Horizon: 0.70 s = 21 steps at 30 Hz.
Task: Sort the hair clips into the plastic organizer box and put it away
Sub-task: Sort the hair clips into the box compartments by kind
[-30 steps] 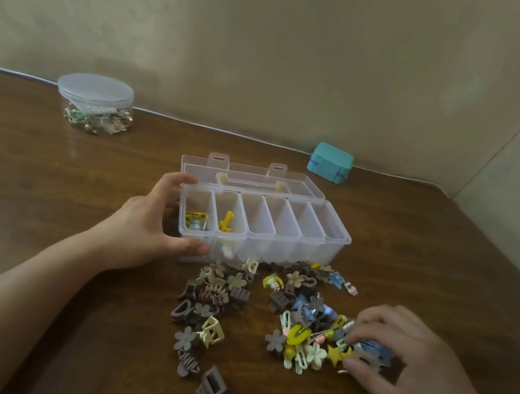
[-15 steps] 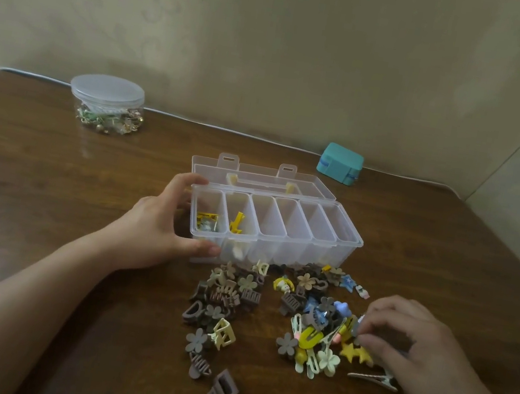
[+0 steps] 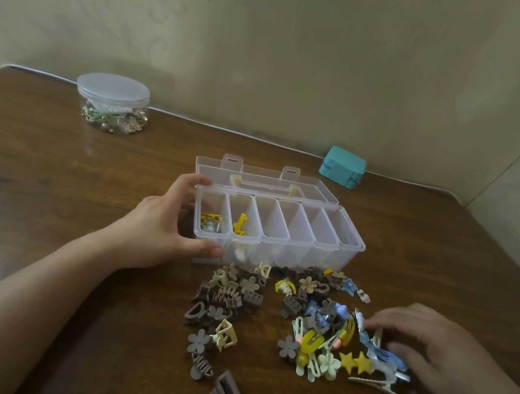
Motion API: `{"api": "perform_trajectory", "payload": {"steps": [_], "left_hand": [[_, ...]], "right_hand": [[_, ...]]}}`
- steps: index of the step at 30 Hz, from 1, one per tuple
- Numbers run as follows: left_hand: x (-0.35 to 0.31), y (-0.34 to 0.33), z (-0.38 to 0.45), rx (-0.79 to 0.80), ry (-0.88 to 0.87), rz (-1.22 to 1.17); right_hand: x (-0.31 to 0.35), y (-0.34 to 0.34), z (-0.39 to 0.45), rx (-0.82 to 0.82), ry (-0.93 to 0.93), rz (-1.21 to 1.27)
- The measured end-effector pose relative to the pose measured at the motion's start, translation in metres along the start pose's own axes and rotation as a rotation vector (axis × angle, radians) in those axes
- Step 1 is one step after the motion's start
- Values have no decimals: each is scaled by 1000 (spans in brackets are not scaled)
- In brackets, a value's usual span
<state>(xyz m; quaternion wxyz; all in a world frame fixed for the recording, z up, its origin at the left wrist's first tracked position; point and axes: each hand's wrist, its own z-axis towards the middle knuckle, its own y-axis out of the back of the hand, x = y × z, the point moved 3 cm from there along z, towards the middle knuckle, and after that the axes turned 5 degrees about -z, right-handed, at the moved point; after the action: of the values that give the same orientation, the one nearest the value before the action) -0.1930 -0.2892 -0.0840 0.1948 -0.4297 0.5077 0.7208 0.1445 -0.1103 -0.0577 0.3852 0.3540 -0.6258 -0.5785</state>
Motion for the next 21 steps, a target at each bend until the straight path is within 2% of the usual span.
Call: {"api": "perform_trajectory", "payload": {"steps": [7,11,16,21], "left_hand": [[3,0,1,-5,1,2],[5,1,1,7,-3,11],[7,0,2,3,7,11],[7,1,2,5,2,5]], "right_hand": [[-6,2,9,-13,-24,-23],[10,31,23,-80,-23,180],[71,63,81,-358,57,463],[123,47,147,-347,19,602]]}}
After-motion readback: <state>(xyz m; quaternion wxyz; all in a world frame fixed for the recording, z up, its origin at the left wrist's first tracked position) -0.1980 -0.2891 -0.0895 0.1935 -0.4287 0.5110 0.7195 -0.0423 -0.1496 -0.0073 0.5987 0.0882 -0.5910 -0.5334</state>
